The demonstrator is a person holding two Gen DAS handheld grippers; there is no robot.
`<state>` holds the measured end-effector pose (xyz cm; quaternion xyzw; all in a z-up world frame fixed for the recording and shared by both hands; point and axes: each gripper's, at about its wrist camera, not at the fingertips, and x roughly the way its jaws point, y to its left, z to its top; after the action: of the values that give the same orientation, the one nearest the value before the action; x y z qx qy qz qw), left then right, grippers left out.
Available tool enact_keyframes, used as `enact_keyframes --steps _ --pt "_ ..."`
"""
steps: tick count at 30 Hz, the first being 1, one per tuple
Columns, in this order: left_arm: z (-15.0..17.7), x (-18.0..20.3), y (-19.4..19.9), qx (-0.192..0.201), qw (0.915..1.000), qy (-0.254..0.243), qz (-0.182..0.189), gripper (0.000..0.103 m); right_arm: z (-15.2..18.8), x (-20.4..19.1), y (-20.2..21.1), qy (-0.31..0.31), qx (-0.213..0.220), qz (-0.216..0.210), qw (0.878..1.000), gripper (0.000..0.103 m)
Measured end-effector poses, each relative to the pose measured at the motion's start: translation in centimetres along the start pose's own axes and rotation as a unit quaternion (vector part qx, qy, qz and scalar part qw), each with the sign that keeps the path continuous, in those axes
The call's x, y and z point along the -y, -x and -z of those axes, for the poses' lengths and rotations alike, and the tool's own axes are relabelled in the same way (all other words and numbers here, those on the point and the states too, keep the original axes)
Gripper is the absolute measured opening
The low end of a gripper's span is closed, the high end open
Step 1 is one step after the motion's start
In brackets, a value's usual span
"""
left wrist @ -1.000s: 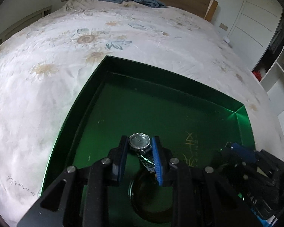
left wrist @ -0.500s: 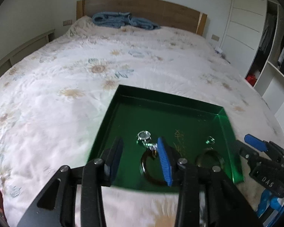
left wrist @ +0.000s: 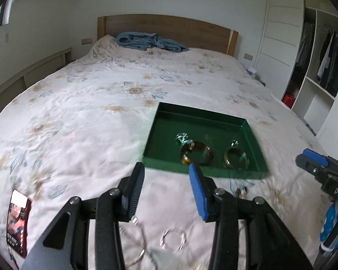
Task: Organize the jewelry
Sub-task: 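Withdraw both open tools from the tray back toward the jewelry, then grasp the twisted silver bangle with the left tool while the right tool grasps the silver hoop bangle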
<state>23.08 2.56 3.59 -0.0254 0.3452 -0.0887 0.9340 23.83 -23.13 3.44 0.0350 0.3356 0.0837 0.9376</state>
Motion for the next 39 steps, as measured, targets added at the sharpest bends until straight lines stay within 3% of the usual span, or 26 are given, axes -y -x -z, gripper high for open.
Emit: enact_keyframes --steps 9,15,18,25,39 --pt "4.6 -4.9 5.8 0.021 0.9991 0.009 -0.036 0.039 3.6 -0.5 5.3 0.018 0.009 0.000 1.000 0.056" --pt "6.7 -5.9 6.6 0.011 0.9996 0.012 -0.022 0.039 5.7 -0.5 6.4 0.030 -0.001 -0.015 0.999 0.055" --pt "7.7 -5.4 6.0 -0.001 1.0000 0.005 0.004 0.039 6.9 -0.7 5.6 0.037 -0.021 -0.026 0.999 0.047" --pt "9.9 -2.8 3.4 -0.038 0.9974 -0.024 0.056 0.039 9.8 -1.2 2.3 0.036 -0.077 -0.056 0.995 0.040" --pt "10.0 -0.5 -4.2 -0.118 0.9851 -0.083 0.094 0.039 11.8 -1.5 -3.8 0.042 -0.146 -0.075 0.986 0.033"
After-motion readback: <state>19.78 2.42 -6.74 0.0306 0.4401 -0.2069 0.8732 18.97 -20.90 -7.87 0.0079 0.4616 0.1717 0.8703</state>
